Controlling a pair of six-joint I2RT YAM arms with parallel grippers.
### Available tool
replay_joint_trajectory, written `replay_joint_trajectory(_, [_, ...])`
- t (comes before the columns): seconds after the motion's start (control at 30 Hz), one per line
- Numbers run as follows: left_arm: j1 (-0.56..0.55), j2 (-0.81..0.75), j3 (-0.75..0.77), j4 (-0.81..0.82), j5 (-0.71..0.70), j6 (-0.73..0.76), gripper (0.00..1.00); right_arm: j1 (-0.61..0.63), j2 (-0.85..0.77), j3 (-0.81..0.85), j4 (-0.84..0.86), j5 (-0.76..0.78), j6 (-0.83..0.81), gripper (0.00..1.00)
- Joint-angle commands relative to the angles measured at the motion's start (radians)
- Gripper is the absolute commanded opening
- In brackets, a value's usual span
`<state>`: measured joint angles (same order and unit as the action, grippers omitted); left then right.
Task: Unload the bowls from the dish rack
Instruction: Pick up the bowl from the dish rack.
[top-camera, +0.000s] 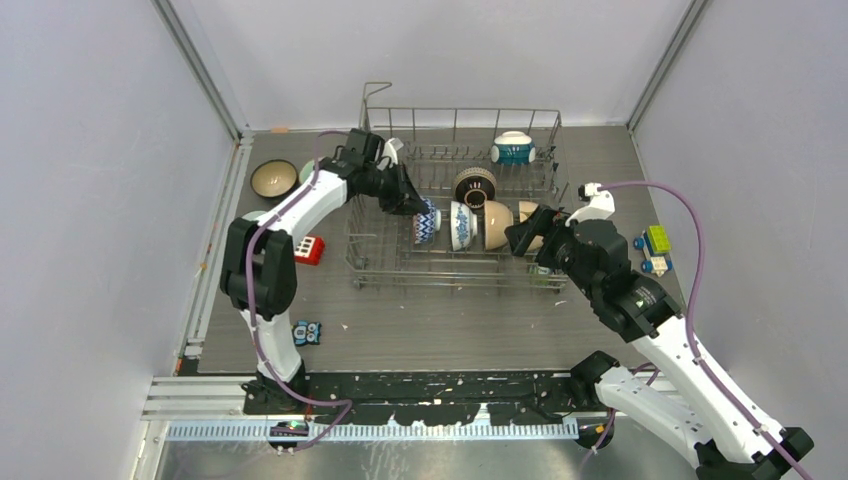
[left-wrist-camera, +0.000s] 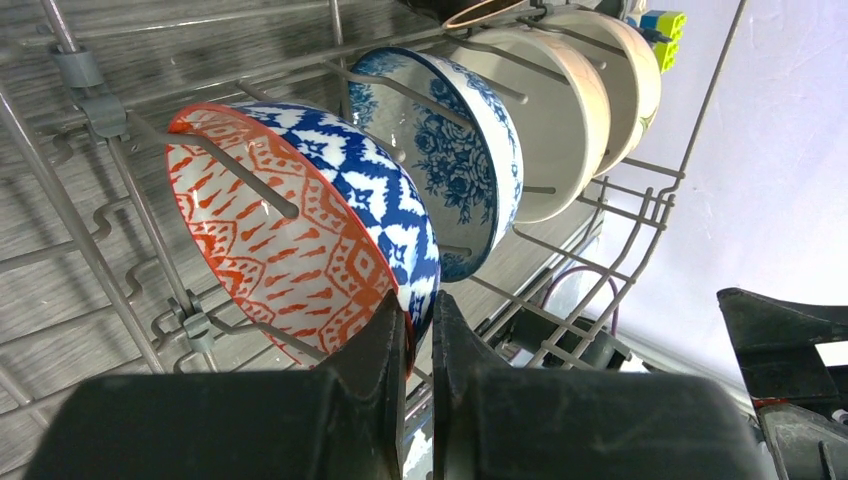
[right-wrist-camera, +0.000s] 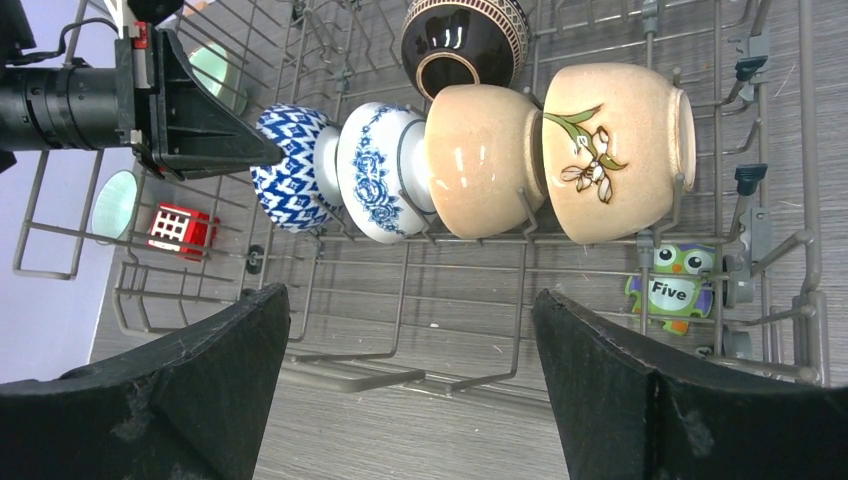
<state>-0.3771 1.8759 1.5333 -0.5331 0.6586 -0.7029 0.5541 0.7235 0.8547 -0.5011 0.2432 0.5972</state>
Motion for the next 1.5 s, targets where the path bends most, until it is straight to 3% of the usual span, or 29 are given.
replay_joint_trajectory(0.0, [0.027,-0.161,0.013,0.16,0.107,-0.067,0.0,-0.002,-0.022,0.032,0.019,0.019,-0.01,0.94])
replay_joint_trajectory(0.87, [0.055,-0.232,-0.079,0.433,0.261,-0.272,0.0,-0.002,-0.071,0.037,-0.021,0.017,-0.01,0.94])
replay_joint_trajectory(1.07, [0.064,-0.224,-0.098,0.523,0.293,-0.324,0.0,-0.002,-0.078,0.035,-0.027,0.016,-0.008,0.94])
replay_joint_trajectory(1.17, [0.068,-0.219,-0.104,0.649,0.312,-0.394,0.0,-0.002,-0.079,0.039,-0.029,0.015,-0.01,0.94])
replay_joint_trajectory(1.47, [0.07,-0.221,0.042,0.713,0.338,-0.458,0.0,-0.003,-0.063,0.072,-0.032,0.008,-0.03,0.95])
